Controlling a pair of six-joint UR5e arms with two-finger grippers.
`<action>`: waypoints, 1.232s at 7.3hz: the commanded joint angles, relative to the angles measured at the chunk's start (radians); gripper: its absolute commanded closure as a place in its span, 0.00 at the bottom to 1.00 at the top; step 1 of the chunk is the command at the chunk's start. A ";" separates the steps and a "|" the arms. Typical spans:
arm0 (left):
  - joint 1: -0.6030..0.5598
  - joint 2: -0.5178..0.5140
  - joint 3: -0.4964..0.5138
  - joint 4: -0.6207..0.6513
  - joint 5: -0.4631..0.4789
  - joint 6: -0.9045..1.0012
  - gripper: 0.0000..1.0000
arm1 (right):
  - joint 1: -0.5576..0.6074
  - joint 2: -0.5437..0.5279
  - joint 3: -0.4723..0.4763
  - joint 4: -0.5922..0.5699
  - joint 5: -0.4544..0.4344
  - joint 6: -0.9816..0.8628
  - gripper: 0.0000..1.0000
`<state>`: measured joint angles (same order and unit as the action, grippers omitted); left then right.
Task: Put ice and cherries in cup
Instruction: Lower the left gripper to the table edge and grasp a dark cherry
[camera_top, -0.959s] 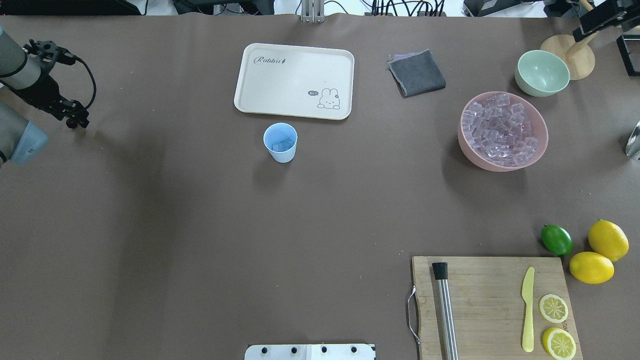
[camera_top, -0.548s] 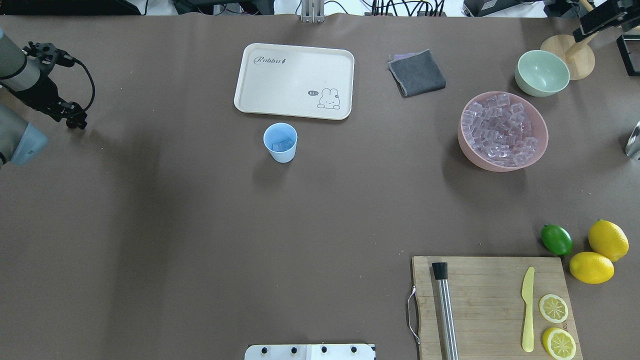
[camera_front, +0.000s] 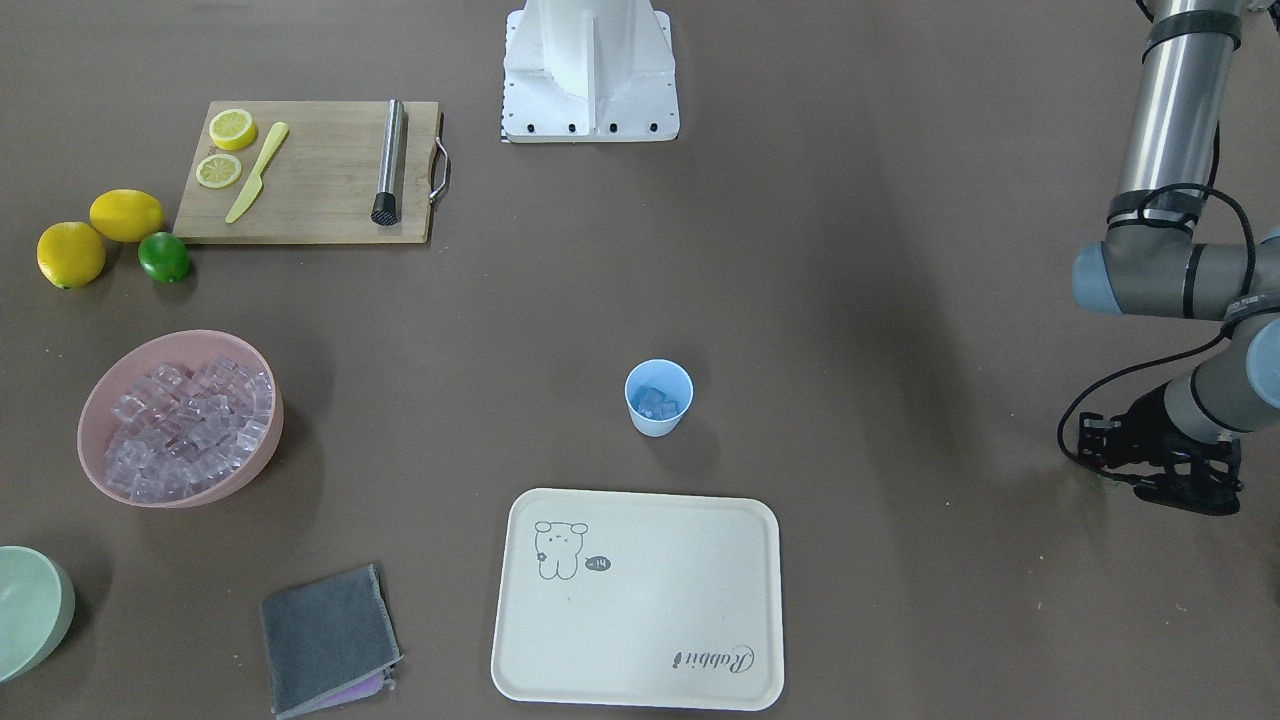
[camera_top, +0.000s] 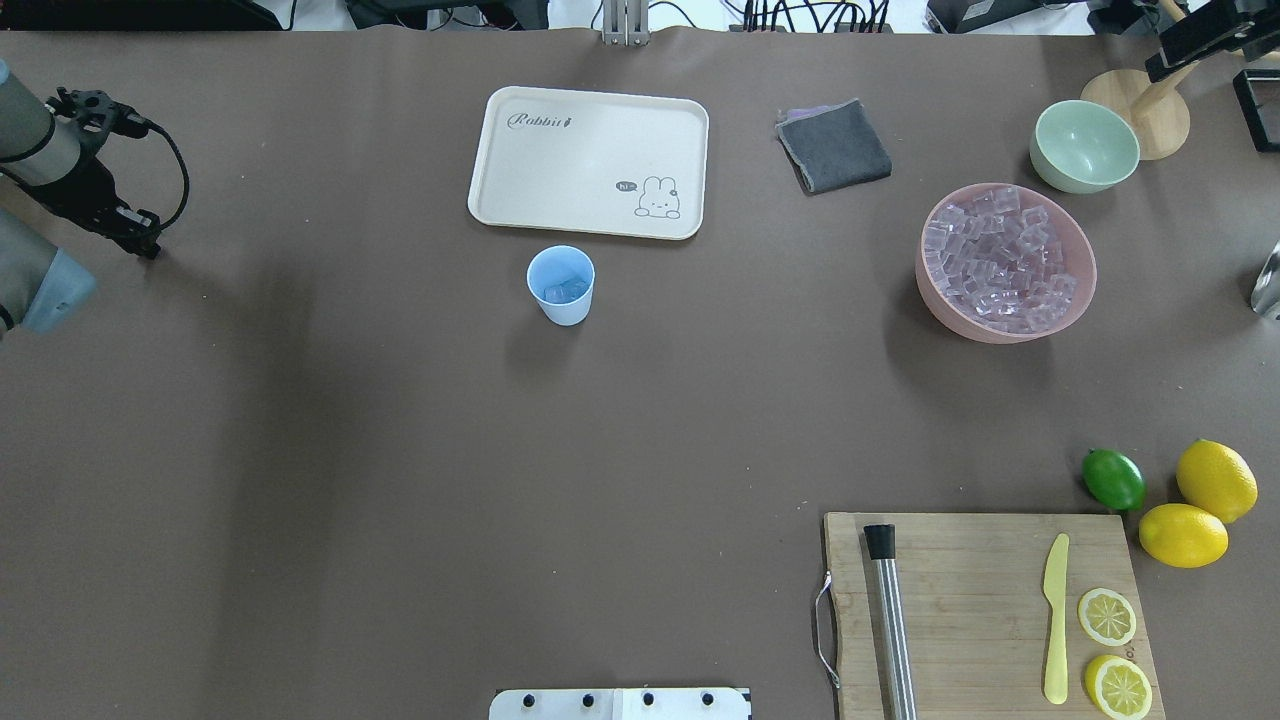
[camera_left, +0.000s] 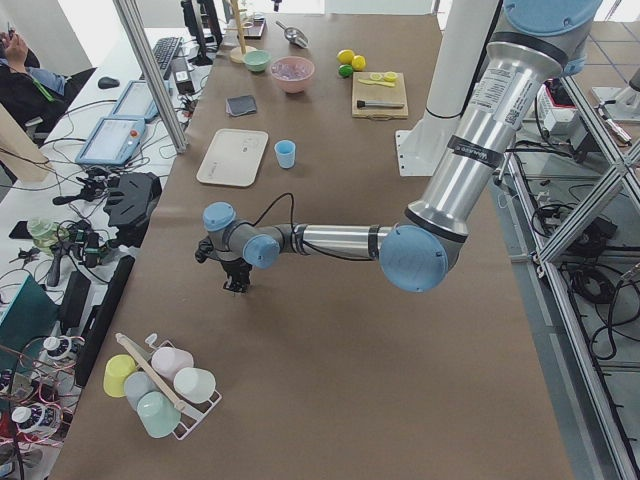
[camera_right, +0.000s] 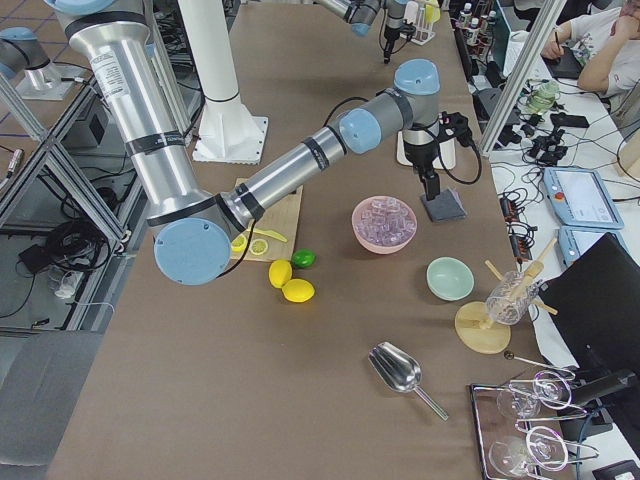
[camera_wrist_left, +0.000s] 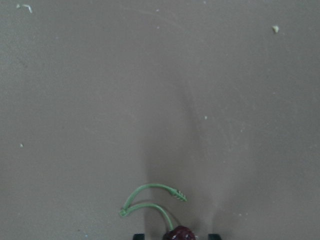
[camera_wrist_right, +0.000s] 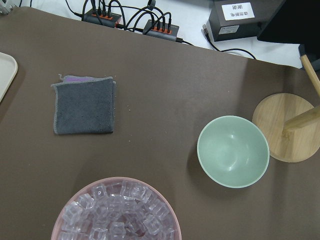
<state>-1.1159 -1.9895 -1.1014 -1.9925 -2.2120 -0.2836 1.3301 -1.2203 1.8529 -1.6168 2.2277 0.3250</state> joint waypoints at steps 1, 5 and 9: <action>-0.033 -0.012 -0.021 0.001 0.005 -0.003 1.00 | 0.000 -0.002 -0.001 0.000 0.004 0.000 0.00; -0.098 -0.087 -0.254 0.000 -0.006 -0.187 1.00 | 0.000 -0.005 0.020 -0.003 0.006 0.000 0.00; 0.032 -0.147 -0.396 -0.151 -0.003 -0.351 1.00 | -0.028 -0.005 0.009 -0.003 0.007 0.003 0.00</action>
<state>-1.1331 -2.1209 -1.4800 -2.0671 -2.2167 -0.5898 1.3056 -1.2250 1.8626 -1.6198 2.2344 0.3269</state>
